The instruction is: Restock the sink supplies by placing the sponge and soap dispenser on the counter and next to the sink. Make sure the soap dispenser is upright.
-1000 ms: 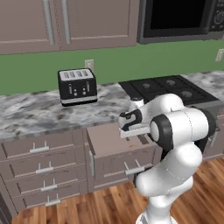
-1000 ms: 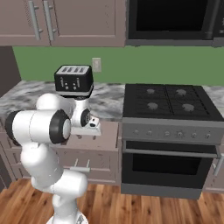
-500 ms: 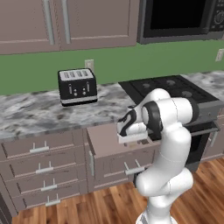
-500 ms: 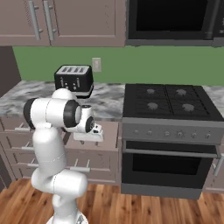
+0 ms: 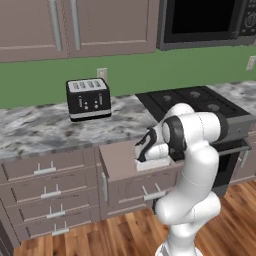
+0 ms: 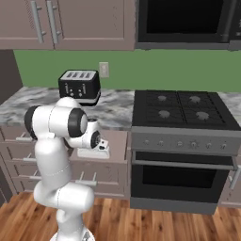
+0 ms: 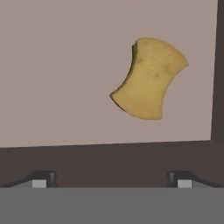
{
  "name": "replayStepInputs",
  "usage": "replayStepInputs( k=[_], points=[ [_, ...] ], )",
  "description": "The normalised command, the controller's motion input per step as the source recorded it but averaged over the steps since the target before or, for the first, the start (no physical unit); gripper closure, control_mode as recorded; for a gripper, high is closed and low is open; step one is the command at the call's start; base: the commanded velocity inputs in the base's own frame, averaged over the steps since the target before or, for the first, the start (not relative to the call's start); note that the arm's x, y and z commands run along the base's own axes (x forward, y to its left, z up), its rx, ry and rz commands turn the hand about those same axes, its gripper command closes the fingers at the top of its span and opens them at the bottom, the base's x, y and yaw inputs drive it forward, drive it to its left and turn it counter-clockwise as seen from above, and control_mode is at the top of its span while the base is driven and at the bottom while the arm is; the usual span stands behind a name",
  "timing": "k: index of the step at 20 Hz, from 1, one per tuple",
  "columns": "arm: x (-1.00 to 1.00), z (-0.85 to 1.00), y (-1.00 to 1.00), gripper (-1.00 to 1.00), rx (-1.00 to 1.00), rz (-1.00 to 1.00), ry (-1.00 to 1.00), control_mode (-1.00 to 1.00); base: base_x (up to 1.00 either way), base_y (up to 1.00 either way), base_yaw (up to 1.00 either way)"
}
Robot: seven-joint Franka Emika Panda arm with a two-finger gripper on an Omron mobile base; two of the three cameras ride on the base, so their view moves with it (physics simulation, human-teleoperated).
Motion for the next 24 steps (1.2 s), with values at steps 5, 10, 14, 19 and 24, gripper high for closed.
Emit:
replayStepInputs(
  k=[5, 10, 14, 19, 24],
  points=[
    [-0.62, -0.15, 0.00, -1.00, 0.00, 0.00, 0.05, -1.00, 0.00, 0.00, 0.00],
    [-0.71, -0.01, -0.07, -1.00, 0.03, 0.00, 0.02, -1.00, 0.00, 0.00, 0.00],
    [-0.83, 0.00, -0.24, -1.00, 0.05, 0.00, 0.00, -1.00, 0.00, 0.00, 0.00],
    [-0.54, 0.08, -0.31, -1.00, 0.05, 0.00, 0.00, -1.00, 0.00, 0.00, 0.00],
    [0.23, 0.08, -0.28, -1.00, 0.02, 0.00, 0.00, -1.00, 0.00, 0.00, 0.00]
  ],
)
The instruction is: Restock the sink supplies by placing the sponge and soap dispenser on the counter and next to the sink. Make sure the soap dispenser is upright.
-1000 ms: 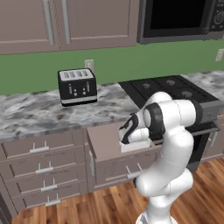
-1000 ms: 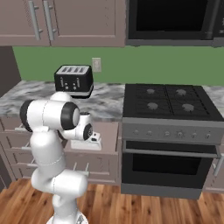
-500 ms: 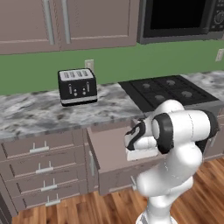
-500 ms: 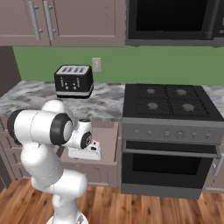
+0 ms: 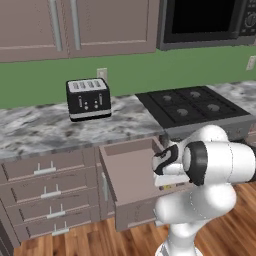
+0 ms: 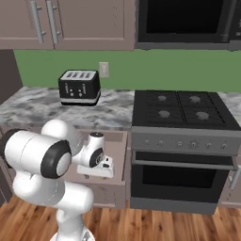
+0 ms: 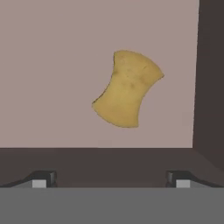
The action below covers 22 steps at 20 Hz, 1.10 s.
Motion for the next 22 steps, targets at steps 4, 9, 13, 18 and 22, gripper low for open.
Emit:
replayStepInputs(
  k=[4, 9, 13, 18, 22],
  points=[
    [0.37, -0.01, -0.19, -1.00, 0.00, 0.00, 0.00, -1.00, 0.00, 0.00, 0.00],
    [0.28, -0.15, -0.04, -1.00, 0.00, 0.00, 0.00, -1.00, 0.00, 0.00, 0.00],
    [0.21, -0.13, 0.00, -1.00, 0.01, 0.00, 0.00, -1.00, 0.00, 0.00, 0.00],
    [0.01, -0.28, 0.00, -1.00, 0.00, 0.00, 0.00, -1.00, 0.00, 0.00, 0.00],
    [0.00, -0.36, 0.00, -1.00, 0.00, -0.03, 0.00, -1.00, 0.00, 0.00, 0.00]
  ],
)
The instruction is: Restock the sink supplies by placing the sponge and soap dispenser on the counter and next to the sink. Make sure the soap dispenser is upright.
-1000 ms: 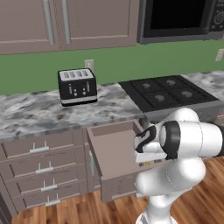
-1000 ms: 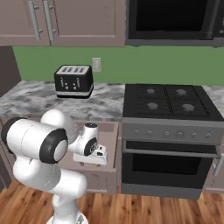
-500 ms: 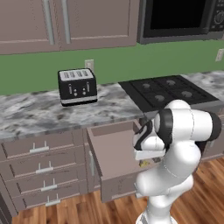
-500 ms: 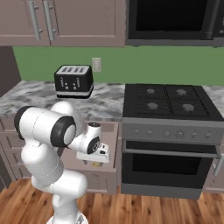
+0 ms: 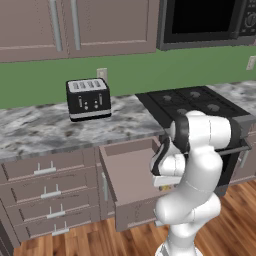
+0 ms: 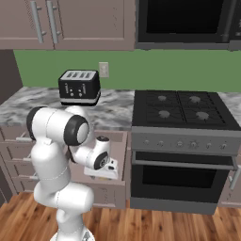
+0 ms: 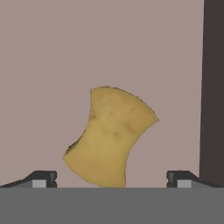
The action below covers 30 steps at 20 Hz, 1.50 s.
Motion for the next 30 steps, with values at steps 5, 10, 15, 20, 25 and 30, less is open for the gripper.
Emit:
replayStepInputs(
  k=[5, 10, 15, 20, 25, 30],
  points=[
    [0.00, -0.29, 0.00, -1.00, 0.00, -0.05, 0.00, -1.00, 0.00, 0.00, 0.00],
    [0.00, -0.29, 0.00, -1.00, 0.00, -0.08, 0.00, -1.00, 0.00, 0.00, 0.00],
    [-0.04, -0.32, -0.01, -1.00, 0.00, -0.11, 0.00, -1.00, 0.00, 0.00, 0.00],
    [-0.04, 0.00, -0.06, -1.00, 0.03, -0.13, -0.01, -1.00, 0.00, 0.00, 0.00],
    [-0.02, 0.00, -0.03, -1.00, 0.02, -0.05, 0.00, -1.00, 0.00, 0.00, 0.00],
    [0.06, -0.02, 0.09, -1.00, 0.00, -0.01, 0.04, -1.00, 0.00, 0.00, 0.00]
  ],
)
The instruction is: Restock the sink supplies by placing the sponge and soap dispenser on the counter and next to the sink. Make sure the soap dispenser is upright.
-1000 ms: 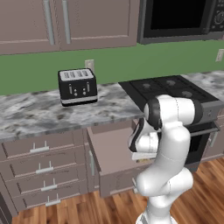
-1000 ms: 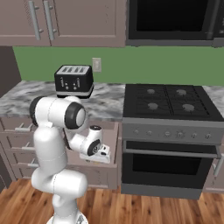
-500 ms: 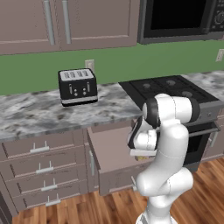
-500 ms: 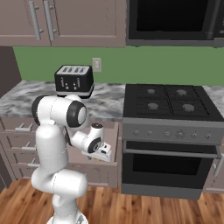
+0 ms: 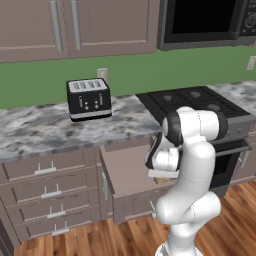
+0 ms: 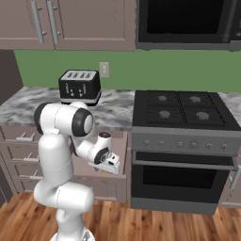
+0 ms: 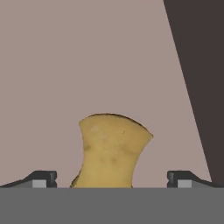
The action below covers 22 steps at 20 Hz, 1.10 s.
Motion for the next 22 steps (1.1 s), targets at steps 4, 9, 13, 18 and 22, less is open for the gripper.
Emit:
replayStepInputs(
  k=[4, 9, 13, 18, 22],
  points=[
    [0.14, 0.00, 0.00, -1.00, 0.00, 0.00, 0.04, -1.00, 0.00, 0.00, 0.00],
    [0.01, 0.00, -0.02, -1.00, 0.00, 0.00, 0.01, -1.00, 0.00, 0.00, 0.00],
    [0.07, 0.00, 0.00, -1.00, 0.00, 0.00, 0.00, -1.00, 0.00, 0.00, 0.00],
    [0.30, -0.03, 0.02, -1.00, 0.00, 0.00, 0.05, -1.00, 0.00, 0.00, 0.00],
    [0.28, -0.14, 0.09, -1.00, 0.00, 0.00, 0.11, -1.00, 0.00, 0.00, 0.00]
  ],
)
